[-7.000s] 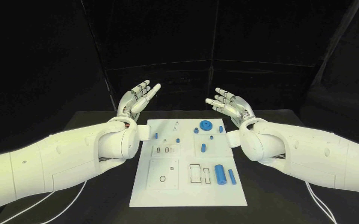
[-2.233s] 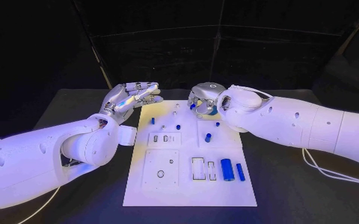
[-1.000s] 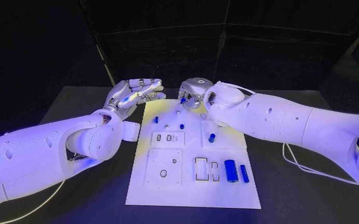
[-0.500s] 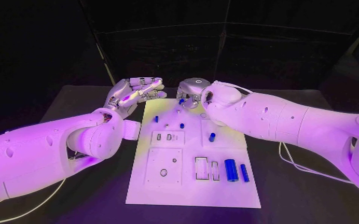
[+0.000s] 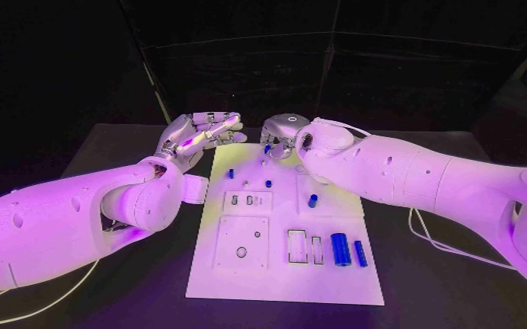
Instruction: Assemble the parts on the task board
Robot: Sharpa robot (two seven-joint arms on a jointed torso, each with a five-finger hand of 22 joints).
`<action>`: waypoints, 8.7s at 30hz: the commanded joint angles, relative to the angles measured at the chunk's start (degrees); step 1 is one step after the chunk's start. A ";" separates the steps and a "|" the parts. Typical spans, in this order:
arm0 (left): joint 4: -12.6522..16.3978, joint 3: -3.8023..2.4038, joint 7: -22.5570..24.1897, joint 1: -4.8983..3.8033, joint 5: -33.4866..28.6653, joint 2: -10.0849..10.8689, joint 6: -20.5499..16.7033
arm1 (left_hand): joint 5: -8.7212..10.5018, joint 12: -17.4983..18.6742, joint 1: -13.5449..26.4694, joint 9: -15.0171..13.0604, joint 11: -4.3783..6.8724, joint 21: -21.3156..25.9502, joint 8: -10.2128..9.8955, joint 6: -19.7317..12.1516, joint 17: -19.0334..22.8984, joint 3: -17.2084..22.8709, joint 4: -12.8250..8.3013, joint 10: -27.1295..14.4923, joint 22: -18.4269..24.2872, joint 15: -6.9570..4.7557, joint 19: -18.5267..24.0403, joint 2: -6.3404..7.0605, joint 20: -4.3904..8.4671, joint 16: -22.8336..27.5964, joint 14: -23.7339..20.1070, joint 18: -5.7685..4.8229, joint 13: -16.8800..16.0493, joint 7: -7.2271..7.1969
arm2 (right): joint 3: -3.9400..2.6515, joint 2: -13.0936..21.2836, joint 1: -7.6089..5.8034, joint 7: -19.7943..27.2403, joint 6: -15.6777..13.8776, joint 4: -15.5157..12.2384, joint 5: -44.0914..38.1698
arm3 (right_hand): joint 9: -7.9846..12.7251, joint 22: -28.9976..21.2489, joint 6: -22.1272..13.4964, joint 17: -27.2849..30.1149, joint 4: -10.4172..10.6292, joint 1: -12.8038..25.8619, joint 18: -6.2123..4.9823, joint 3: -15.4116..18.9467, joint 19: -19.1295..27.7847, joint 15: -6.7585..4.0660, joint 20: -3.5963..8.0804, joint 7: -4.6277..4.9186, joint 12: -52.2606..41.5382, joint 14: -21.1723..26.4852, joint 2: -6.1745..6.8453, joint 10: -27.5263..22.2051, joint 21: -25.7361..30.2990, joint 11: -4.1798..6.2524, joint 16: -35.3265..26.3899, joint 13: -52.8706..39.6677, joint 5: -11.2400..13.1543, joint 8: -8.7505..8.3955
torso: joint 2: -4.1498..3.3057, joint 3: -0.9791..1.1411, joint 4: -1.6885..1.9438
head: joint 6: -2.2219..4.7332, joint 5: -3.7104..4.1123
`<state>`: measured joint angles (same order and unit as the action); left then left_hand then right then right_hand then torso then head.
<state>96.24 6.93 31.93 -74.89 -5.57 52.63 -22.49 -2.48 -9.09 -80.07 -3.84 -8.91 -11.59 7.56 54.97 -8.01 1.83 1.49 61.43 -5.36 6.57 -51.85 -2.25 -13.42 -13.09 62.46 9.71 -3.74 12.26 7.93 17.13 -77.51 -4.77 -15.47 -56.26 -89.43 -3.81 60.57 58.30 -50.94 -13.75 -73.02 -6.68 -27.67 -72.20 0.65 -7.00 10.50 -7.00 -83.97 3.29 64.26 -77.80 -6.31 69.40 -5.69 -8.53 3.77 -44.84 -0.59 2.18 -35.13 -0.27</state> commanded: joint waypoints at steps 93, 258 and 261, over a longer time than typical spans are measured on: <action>-5.29 0.08 0.14 -0.10 -0.79 -2.08 2.11 | -0.22 0.37 -0.19 0.08 -0.24 0.37 -0.36 0.30 -0.12 -0.06 -0.37 0.40 0.15 0.30 -0.48 -0.11 -0.12 0.49 -0.01 0.80 0.05 0.27 | -2.77 15.09 0.46 -6.43 8.43 -10.51 7.76 | -0.31 2.41 -7.49 -2.77 8.70 -1.20 1.15 15.15 -1.82 -0.35 0.31 -0.44 -16.76 -0.29 2.68 2.76 -1.22 1.36 4.62 -4.45 -3.53 0.40 | 1.96 0.93 -3.59 | -1.69 -0.38; -6.08 0.07 0.00 -0.17 -0.79 -1.21 1.84 | -0.22 1.01 -0.32 0.10 -0.30 0.69 -0.80 0.28 -0.21 0.05 -0.69 0.49 0.38 0.33 -0.63 -0.10 -0.15 0.90 0.06 0.80 0.05 0.38 | -2.88 11.97 3.48 -0.20 -8.48 -16.37 15.10 | -0.04 12.93 -9.15 -19.86 16.88 -0.97 3.11 17.09 -6.97 0.38 -0.38 0.14 -66.57 -2.28 -0.14 6.72 -6.20 0.78 13.30 -59.17 -4.30 -0.17 | 2.86 1.16 -4.86 | -2.43 -3.31; -6.37 0.07 -0.03 -0.17 -0.79 -0.97 1.83 | -0.22 1.03 -0.33 0.09 -0.30 0.70 -0.81 0.28 -0.21 0.06 -0.70 0.50 0.38 0.33 -0.63 -0.11 -0.16 0.91 0.07 0.80 0.04 0.37 | -2.85 16.87 3.18 2.77 -7.99 -19.39 22.34 | 0.29 0.50 -13.64 -5.52 15.00 -3.82 0.51 15.66 1.33 -0.01 -0.05 -0.23 -56.42 1.79 -0.03 -2.99 -0.63 1.12 5.70 -46.89 -6.12 -0.06 | 3.19 1.20 -5.34 | -2.35 -3.43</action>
<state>89.92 7.06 31.44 -74.95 -6.42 51.67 -20.92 -2.48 -8.41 -80.07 -3.84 -9.11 -11.10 7.12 55.08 -8.14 1.83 1.18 61.63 -5.03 6.57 -52.05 -2.25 -13.61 -12.38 62.46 9.69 -3.77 12.37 5.10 33.71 -74.18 -7.88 -19.71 -74.95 -77.38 -3.65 64.79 46.10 -60.66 1.75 -76.07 -5.00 -11.63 -73.38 0.77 -7.17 10.49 -66.66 -82.97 3.28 64.36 -80.17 -5.34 77.43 -56.43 -14.11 3.74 -42.07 0.63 -2.55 -37.53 -3.61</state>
